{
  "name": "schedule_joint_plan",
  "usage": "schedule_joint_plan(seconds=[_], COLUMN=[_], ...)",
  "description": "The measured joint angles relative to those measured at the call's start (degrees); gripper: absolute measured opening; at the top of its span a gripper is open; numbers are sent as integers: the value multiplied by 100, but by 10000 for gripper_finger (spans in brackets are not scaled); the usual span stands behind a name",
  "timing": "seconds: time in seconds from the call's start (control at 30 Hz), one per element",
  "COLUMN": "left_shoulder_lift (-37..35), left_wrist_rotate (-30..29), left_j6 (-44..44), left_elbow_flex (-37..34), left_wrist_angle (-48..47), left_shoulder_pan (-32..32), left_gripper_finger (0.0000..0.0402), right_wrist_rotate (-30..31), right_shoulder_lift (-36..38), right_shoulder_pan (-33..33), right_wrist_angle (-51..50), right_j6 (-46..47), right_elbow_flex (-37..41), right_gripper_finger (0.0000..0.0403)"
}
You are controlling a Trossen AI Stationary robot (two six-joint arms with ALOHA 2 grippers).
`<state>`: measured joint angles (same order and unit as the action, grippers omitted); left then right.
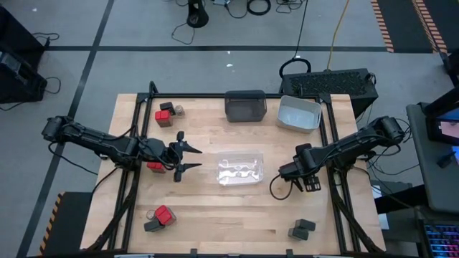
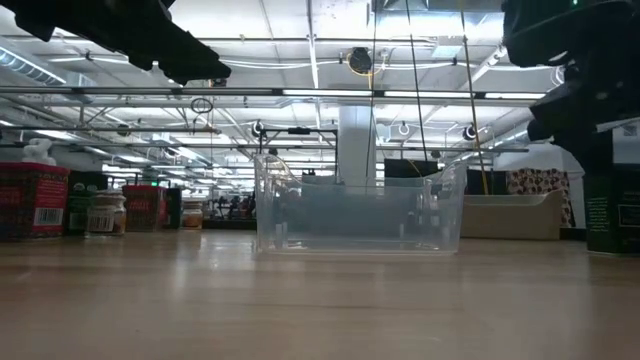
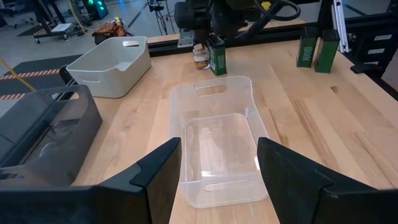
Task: Sort spices by type
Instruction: Put the black seasoning can into the transparent bin
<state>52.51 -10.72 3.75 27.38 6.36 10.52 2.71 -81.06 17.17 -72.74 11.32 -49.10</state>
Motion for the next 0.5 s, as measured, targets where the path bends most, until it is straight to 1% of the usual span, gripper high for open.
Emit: schedule_joint_plan(seconds=[0.3,0.4,0.5], left_shoulder_lift=[0,0,0], left_wrist_rotate=[-2,0,-1], left_j6=[0,0,0], left_elbow_flex=[0,0,0], left_wrist_angle=[5,5,3], left_shoulder_pan=[0,0,0], left_gripper_finger=[217,217,217], right_wrist_rotate=[46,37,37], right_shoulder_lift=[2,2,2], right_shoulder_pan=[0,0,0], right_wrist_angle=[112,130,135], right_j6=[-149,-132,-123], right_elbow_flex=[-56,-57,-57], right_gripper_finger=[241,210,170])
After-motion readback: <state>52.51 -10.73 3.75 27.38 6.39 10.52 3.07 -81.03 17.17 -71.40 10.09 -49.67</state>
